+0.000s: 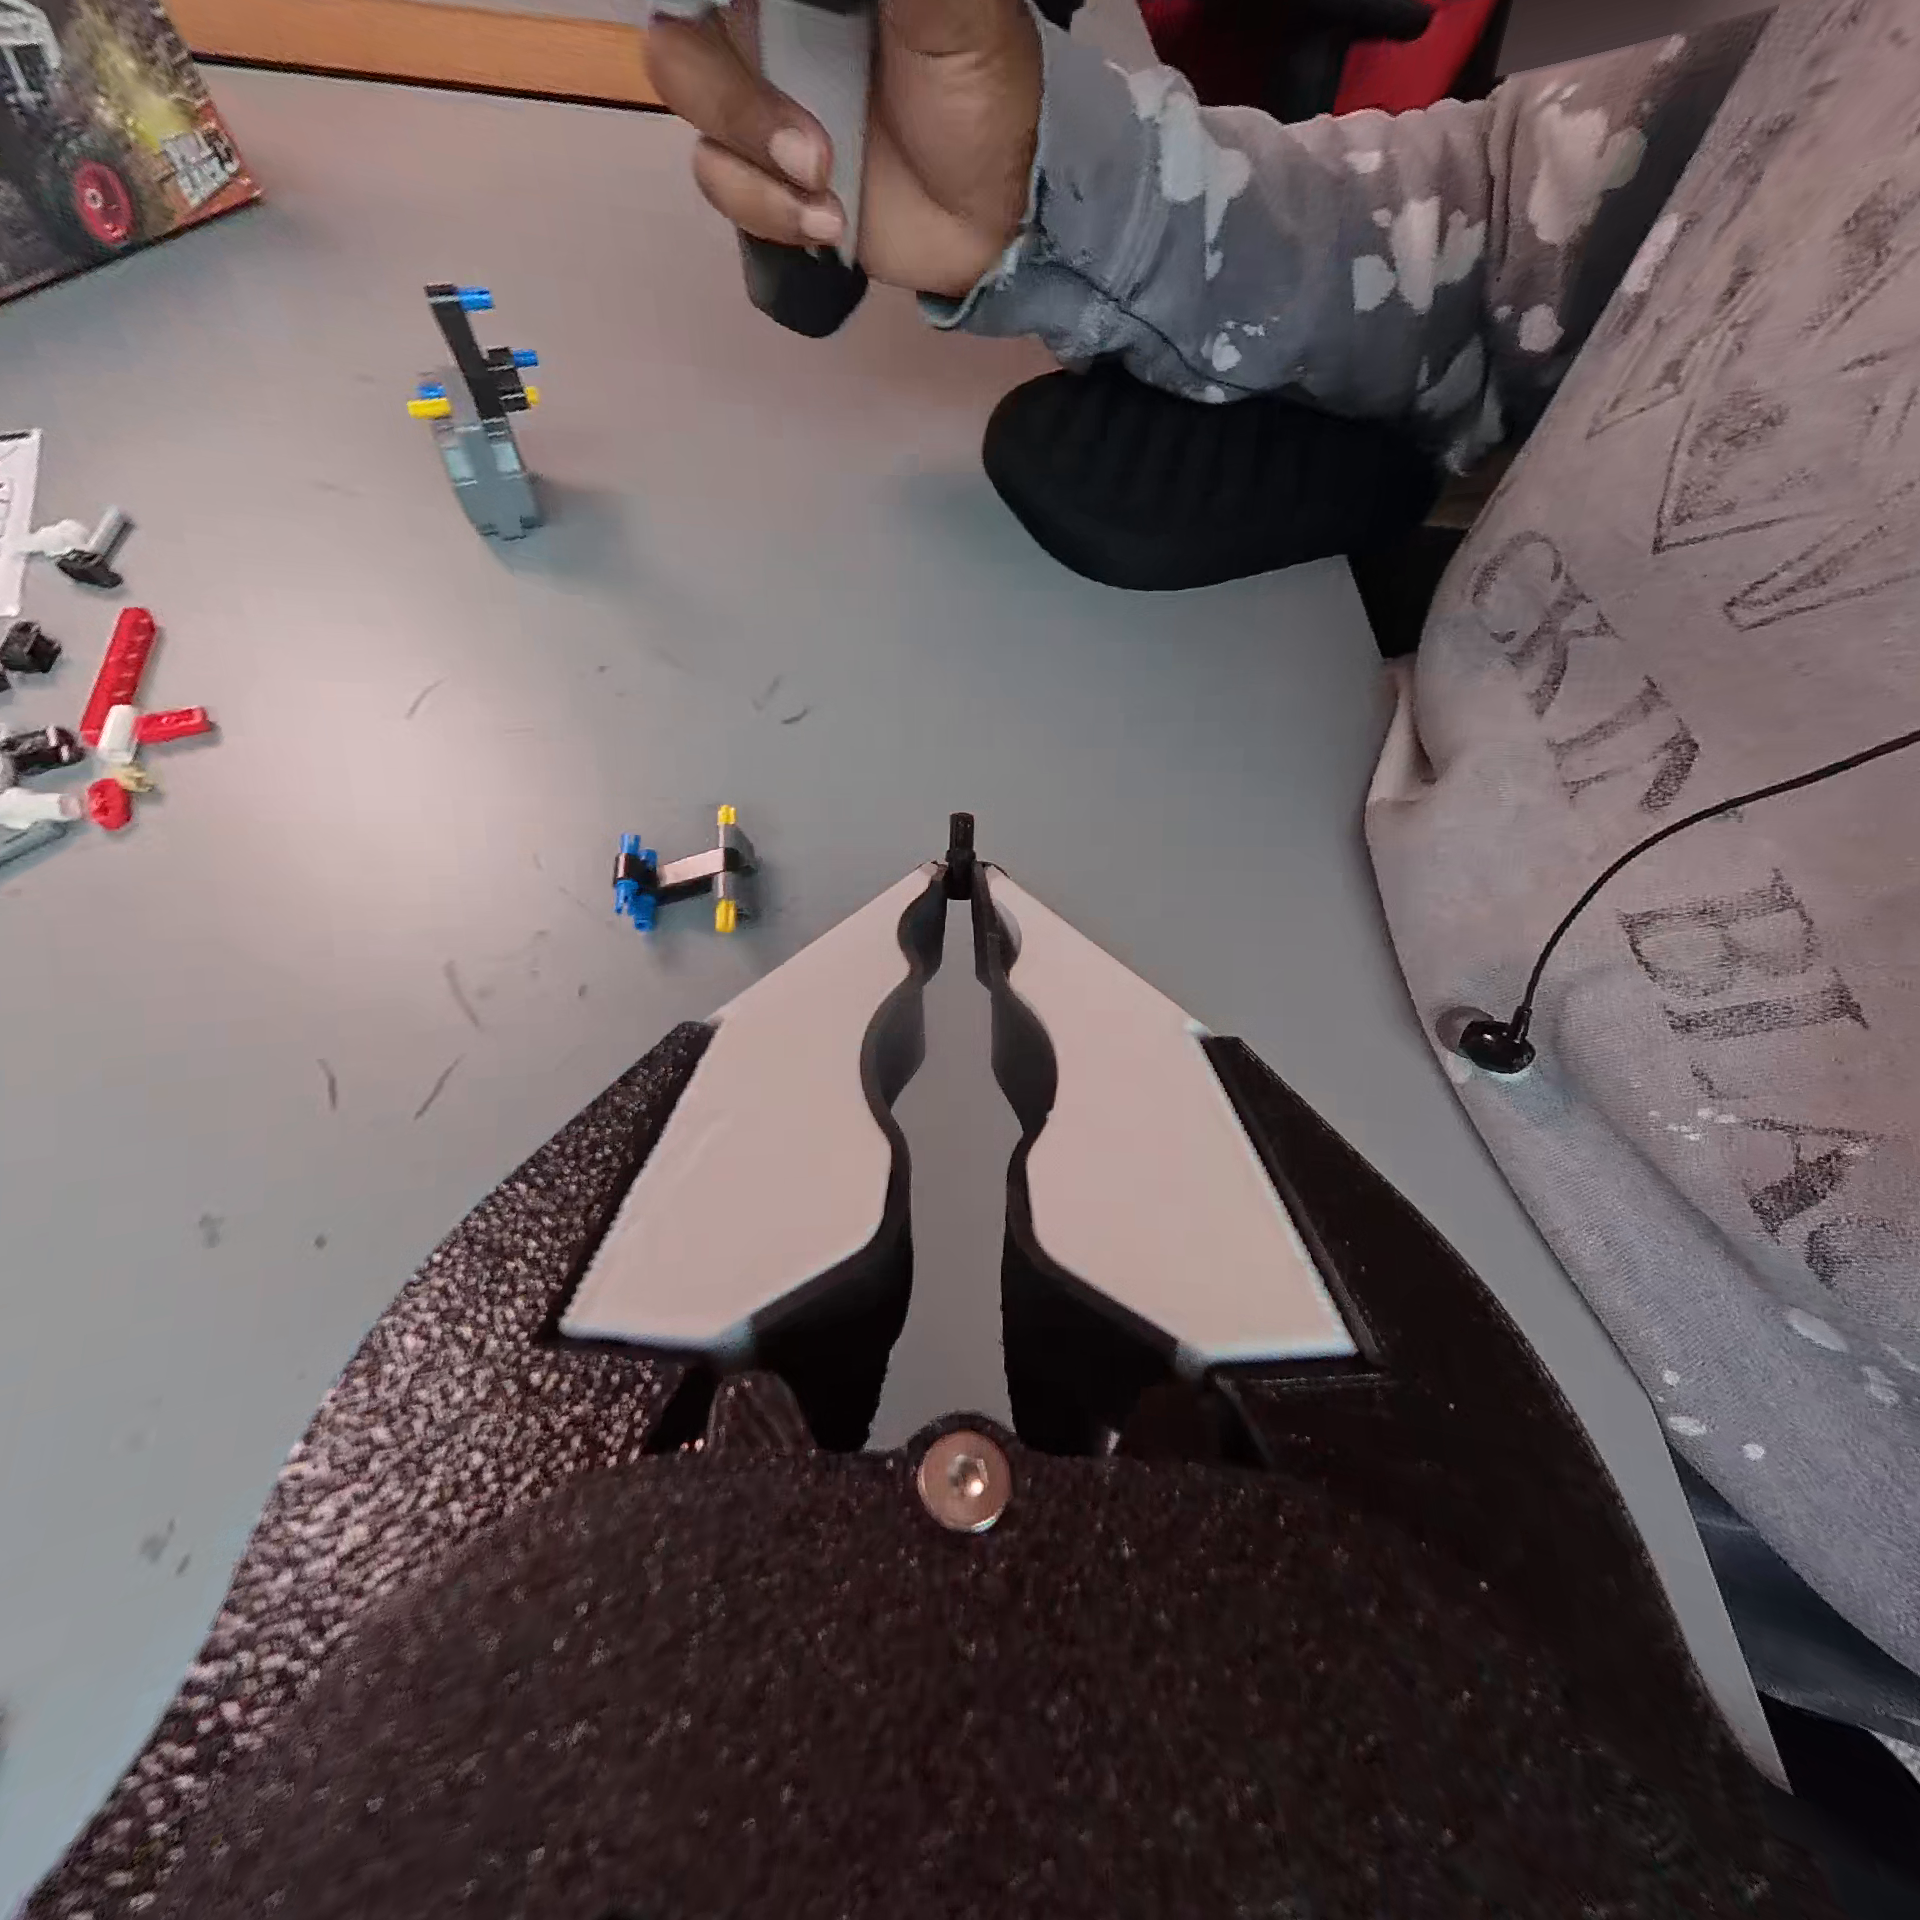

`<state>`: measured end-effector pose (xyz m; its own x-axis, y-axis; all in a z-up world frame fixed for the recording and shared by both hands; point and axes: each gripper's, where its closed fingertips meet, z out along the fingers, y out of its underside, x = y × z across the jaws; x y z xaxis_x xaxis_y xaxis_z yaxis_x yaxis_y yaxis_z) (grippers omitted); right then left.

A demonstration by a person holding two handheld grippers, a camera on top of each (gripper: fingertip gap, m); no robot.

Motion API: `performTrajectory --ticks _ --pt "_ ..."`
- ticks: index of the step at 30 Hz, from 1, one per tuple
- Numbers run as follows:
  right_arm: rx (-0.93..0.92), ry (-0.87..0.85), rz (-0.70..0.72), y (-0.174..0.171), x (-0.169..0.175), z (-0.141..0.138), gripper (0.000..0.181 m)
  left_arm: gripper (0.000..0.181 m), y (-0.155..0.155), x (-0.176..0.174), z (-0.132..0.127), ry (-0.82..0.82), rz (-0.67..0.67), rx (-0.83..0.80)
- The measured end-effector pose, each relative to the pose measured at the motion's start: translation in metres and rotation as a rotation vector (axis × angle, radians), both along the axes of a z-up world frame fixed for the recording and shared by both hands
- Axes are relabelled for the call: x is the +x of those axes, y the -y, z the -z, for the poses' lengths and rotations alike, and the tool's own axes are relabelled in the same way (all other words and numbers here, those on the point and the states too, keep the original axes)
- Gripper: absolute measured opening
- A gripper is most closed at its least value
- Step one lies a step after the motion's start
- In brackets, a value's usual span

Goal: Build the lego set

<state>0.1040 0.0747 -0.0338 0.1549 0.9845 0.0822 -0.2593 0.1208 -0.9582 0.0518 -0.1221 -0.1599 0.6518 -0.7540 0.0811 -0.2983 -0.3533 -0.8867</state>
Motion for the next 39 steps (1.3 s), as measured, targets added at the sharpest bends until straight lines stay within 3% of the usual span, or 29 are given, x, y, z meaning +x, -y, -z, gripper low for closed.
performTrajectory --ticks 1,6,10,13,19,27,33,39 --pt "-0.012 -0.057 0.044 -0.011 0.011 -0.011 0.021 0.004 0.002 0.006 0.001 -0.010 0.023 0.010" --pt "-0.021 -0.167 0.181 -0.041 0.044 -0.032 0.024 0.004 0.003 0.021 0.004 -0.026 0.057 0.038" --pt "-0.001 -0.130 0.167 -0.038 0.039 -0.027 0.021 0.004 0.001 0.020 0.009 -0.070 0.039 0.045" --pt "0.120 -0.096 0.212 -0.031 0.040 -0.033 0.020 0.004 0.000 0.017 0.004 -0.088 0.017 0.072" --pt "0.172 -0.127 0.305 -0.036 0.076 -0.060 0.019 0.004 -0.005 -0.015 -0.024 -0.066 -0.138 0.168" --pt "0.149 -0.003 0.324 -0.027 0.099 -0.039 0.019 0.004 0.032 -0.076 -0.064 -0.006 -0.399 0.245" --pt "0.077 -0.025 0.356 -0.032 0.125 -0.038 0.019 0.004 0.058 -0.107 -0.076 0.088 -0.550 0.291" --pt "0.083 -0.022 0.371 -0.029 0.136 -0.042 0.019 0.004 0.059 -0.107 -0.073 0.104 -0.556 0.288"
